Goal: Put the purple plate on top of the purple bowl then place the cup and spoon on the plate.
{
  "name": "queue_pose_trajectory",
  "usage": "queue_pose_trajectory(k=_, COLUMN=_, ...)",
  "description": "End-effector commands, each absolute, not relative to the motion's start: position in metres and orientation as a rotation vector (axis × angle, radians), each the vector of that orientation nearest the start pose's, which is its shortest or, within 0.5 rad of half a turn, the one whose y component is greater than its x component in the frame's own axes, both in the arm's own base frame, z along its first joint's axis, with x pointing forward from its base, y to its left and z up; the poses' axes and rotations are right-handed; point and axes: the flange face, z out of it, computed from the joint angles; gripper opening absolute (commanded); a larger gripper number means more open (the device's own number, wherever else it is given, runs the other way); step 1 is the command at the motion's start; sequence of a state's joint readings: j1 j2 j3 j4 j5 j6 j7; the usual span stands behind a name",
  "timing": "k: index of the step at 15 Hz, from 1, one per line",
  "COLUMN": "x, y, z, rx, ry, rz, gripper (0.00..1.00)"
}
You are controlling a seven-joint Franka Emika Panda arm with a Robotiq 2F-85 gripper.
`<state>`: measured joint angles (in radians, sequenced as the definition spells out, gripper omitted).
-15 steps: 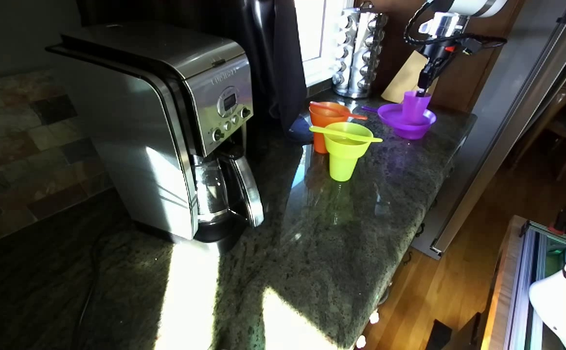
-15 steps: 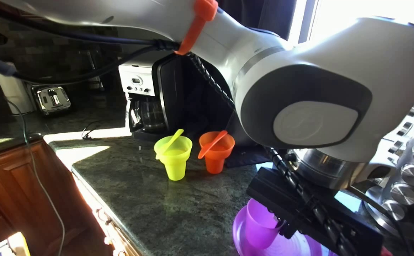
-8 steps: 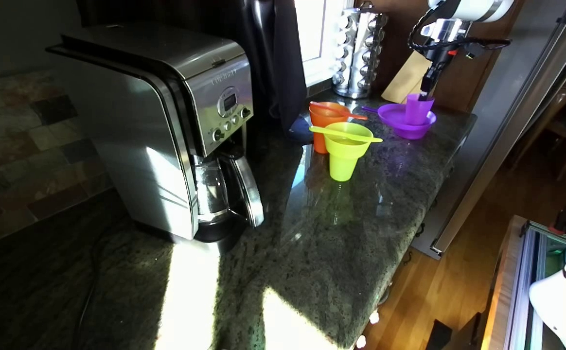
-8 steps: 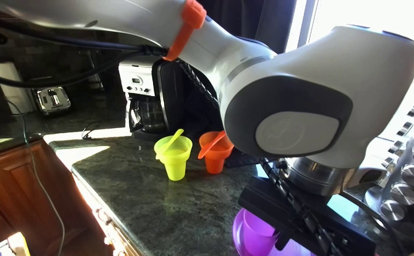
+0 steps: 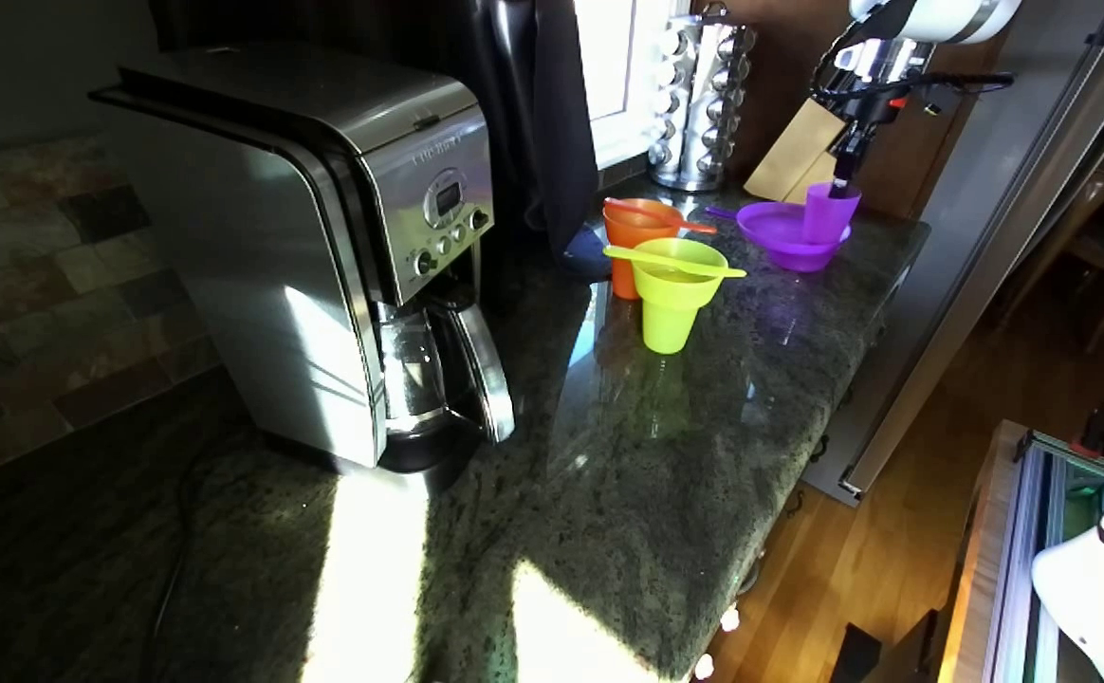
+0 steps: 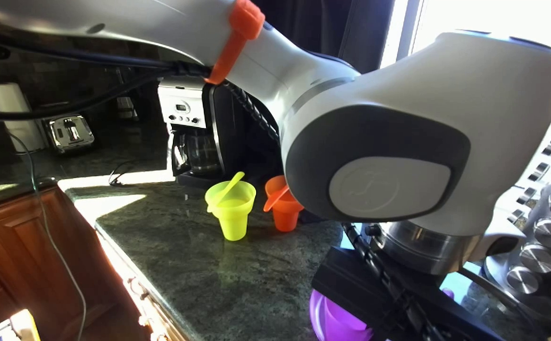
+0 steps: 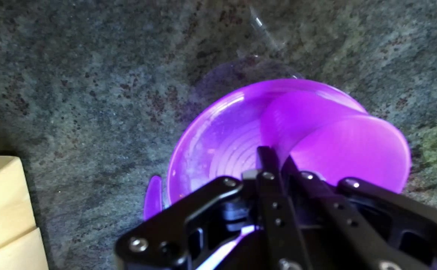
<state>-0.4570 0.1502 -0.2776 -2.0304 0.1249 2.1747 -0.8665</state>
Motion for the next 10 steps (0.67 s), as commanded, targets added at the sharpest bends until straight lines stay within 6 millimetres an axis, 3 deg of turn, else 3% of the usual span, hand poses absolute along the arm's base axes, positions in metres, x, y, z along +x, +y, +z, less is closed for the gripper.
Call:
queue_pose_trajectory(k=1, x=0.4202, y=-0.3795, z=0.3792, rx=-3.115, ry=-0.097, rz=-0.047, gripper=0.01)
queue_pose_trajectory(k=10, x=0.4175, y=-0.3834, z=0.3801, rx=-3.112, ry=-0.045, rz=-0.039, gripper=0.01)
